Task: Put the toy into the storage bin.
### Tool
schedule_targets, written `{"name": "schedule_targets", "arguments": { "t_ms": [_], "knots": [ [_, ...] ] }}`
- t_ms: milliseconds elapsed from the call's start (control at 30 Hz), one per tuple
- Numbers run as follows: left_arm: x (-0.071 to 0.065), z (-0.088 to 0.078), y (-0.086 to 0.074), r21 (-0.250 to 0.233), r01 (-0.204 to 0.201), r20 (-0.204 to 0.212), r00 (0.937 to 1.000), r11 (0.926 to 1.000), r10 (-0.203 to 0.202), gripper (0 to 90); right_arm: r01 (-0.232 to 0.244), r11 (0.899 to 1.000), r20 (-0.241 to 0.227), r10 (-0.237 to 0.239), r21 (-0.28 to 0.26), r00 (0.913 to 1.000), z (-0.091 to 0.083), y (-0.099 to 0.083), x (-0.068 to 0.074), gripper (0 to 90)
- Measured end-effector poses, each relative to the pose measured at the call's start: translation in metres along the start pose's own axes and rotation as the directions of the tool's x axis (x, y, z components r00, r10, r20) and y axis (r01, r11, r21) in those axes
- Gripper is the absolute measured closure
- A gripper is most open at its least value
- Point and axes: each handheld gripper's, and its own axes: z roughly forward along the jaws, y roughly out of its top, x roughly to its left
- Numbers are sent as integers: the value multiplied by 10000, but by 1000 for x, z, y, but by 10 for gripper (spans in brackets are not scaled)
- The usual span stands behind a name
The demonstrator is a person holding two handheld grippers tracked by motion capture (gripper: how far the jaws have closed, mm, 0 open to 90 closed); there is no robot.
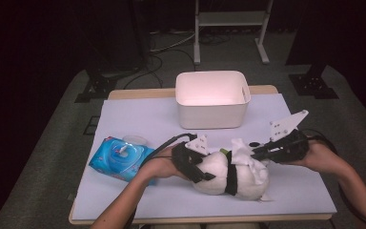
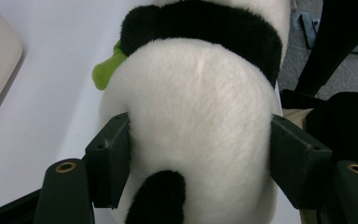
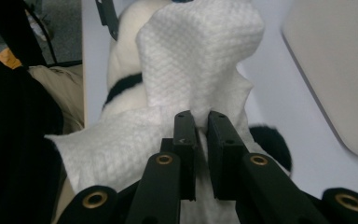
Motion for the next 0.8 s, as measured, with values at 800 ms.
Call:
{"name": "schedule_targets", "arguments": {
  "t_ms": [800],
  "knots": [
    [3, -2, -10, -499, 405, 120, 9991, 9979, -400, 294, -598, 9973, -20, 598, -431, 9982, -12, -34, 10, 813]
  ]
}}
